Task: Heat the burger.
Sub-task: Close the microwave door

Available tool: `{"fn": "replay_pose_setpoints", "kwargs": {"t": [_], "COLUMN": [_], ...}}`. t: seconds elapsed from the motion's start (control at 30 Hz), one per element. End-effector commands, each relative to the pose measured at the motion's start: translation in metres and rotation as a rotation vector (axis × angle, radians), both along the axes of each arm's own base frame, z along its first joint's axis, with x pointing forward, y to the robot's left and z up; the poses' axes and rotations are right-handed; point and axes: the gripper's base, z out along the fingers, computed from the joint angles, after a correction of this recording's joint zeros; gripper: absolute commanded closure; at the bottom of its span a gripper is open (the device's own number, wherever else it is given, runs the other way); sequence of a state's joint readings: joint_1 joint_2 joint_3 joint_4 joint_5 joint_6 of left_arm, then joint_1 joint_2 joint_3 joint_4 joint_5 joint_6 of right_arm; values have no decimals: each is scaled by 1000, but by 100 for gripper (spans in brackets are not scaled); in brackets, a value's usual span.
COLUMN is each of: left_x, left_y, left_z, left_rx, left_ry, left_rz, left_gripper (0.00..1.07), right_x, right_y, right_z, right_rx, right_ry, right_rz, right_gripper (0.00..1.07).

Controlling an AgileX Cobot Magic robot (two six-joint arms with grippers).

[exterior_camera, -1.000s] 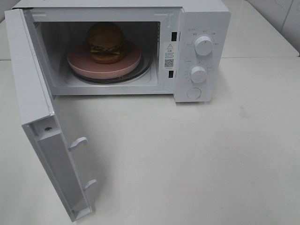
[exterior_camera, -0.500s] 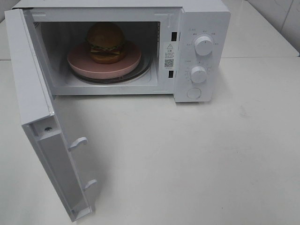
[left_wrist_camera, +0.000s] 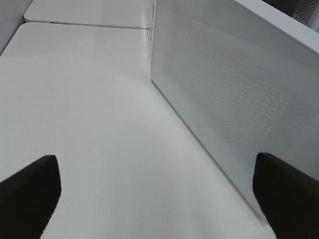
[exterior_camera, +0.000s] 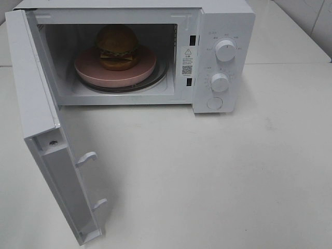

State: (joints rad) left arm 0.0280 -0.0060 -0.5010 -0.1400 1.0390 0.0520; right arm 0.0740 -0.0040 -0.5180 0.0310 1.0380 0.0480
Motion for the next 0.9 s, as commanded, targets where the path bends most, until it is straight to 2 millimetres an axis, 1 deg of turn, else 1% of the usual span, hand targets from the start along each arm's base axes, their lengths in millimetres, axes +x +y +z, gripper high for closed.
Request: {"fn": "replay_pose_setpoints", "kwargs": {"t": [0.03, 0.9], "left_x": [-3, -3], "left_y": [0, 0], "left_z": [-1, -1], "left_rx": [-3, -3], "left_ry": [-19, -19], "left_rz": [-4, -4], "left_gripper": [4, 4], "right_x": [-3, -3], "right_y": [-1, -1], "right_z": [0, 0], "right_rx": [-1, 0], "right_ry": [-33, -33], "right_rz": [-12, -12], "right_gripper": [31, 31]}}
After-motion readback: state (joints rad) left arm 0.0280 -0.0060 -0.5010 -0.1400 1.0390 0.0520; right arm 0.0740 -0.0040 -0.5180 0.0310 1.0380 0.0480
